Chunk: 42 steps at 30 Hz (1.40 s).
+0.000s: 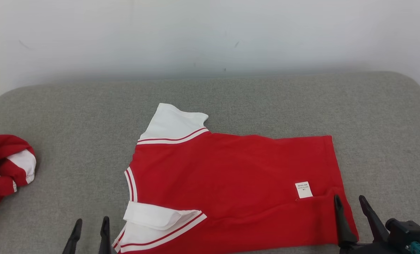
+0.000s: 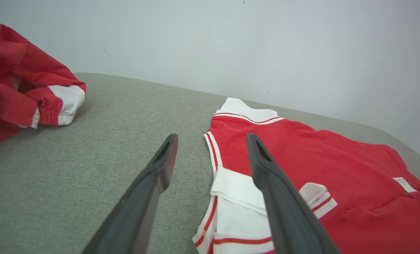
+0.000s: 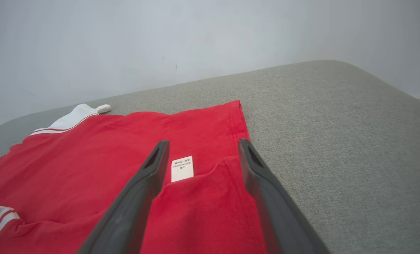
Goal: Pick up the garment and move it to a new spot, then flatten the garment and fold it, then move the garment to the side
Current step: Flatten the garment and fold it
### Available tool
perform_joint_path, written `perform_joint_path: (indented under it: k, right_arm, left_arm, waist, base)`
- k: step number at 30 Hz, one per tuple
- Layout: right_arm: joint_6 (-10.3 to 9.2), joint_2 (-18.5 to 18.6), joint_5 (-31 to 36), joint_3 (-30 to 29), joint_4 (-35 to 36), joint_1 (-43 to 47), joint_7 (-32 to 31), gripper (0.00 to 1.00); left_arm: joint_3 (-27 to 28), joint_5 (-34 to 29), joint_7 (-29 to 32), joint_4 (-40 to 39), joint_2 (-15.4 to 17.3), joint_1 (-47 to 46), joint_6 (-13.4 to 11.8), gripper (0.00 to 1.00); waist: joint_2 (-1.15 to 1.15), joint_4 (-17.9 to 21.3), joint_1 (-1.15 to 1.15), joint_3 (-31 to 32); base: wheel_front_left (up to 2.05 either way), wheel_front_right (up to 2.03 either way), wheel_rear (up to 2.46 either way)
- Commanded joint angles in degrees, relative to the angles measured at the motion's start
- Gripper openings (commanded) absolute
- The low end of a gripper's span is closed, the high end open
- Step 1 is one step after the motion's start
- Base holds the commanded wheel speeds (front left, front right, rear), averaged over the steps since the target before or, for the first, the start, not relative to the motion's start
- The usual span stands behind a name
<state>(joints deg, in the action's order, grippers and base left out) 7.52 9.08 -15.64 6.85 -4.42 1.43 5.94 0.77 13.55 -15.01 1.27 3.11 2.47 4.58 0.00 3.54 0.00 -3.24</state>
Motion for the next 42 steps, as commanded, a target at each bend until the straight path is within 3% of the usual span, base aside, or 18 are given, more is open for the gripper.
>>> perform_joint_path:
  k: [1,8,12,16,25,27,28,29,35,42]
  right_arm:
    - [-0.05,0.1,0.9,0.2,-0.1,-0.6,1.2,1.00]
    - [-0.05,-1.6,3.6,-0.6,-1.5,-0.3,5.9,1.00]
    - [-0.05,-2.5,4.6,-1.1,-2.5,0.0,6.6,1.00]
    - [-0.05,-2.8,4.8,-1.2,-3.2,-1.7,6.2,1.00]
    - [-0.05,-2.9,6.1,-1.2,-8.0,-10.9,5.3,1.00]
    - [-0.05,-3.5,6.1,-0.8,-9.4,-14.2,5.3,1.00]
    - [-0.05,-4.1,6.3,-0.5,-11.3,-17.5,5.2,1.00]
    - [-0.05,-4.4,6.2,-0.7,-12.3,-19.1,5.5,1.00]
    - [-0.05,-5.8,5.7,0.5,-17.8,-28.4,6.7,1.00]
    - [-0.04,-6.2,5.1,1.3,-23.7,-35.5,7.1,1.00]
  left_arm:
    - [0.6,-1.3,-0.2,-0.7,-0.1,0.6,-0.7,1.00]
    - [3.8,-3.8,-0.2,-3.1,-0.1,-0.8,-2.8,1.00]
    - [4.7,-3.7,-0.2,-2.6,-0.2,-0.7,-2.0,1.00]
    - [3.7,-2.8,-0.2,0.6,0.6,-3.5,0.4,1.00]
    - [-3.0,2.3,4.5,9.2,10.8,-22.5,2.7,1.00]
    - [-6.0,5.6,6.7,9.9,13.5,-27.2,2.8,1.00]
    - [-9.0,8.4,9.4,10.8,17.2,-31.2,2.8,1.00]
    - [-10.8,9.9,10.4,11.2,19.0,-33.1,2.8,1.00]
    - [-19.3,21.4,17.7,14.4,28.2,-43.6,2.8,1.00]
    - [-25.6,26.9,20.0,19.0,33.4,-50.6,2.8,1.00]
  waist:
    - [0.00,-0.3,0.00,0.3]
    - [0.00,-0.6,0.00,0.8]
    - [0.00,-0.3,0.00,0.7]
    - [0.00,0.7,0.00,-0.2]
    - [0.00,5.1,0.00,-7.0]
    - [0.00,6.5,0.00,-9.1]
    - [0.00,8.1,0.00,-11.1]
    - [0.00,8.8,0.00,-12.1]
    - [0.00,12.5,0.00,-17.3]
    - [0.00,14.7,0.00,-20.4]
  base:
    - [0.00,0.00,0.00]
    - [0.00,0.00,0.00]
    - [0.00,0.00,0.00]
    - [0.00,0.00,0.00]
    - [0.00,0.00,0.00]
    - [0.00,0.00,0.00]
    - [0.00,0.00,0.00]
    - [0.00,0.00,0.00]
    - [0.00,0.00,0.00]
    - [0.00,0.00,0.00]
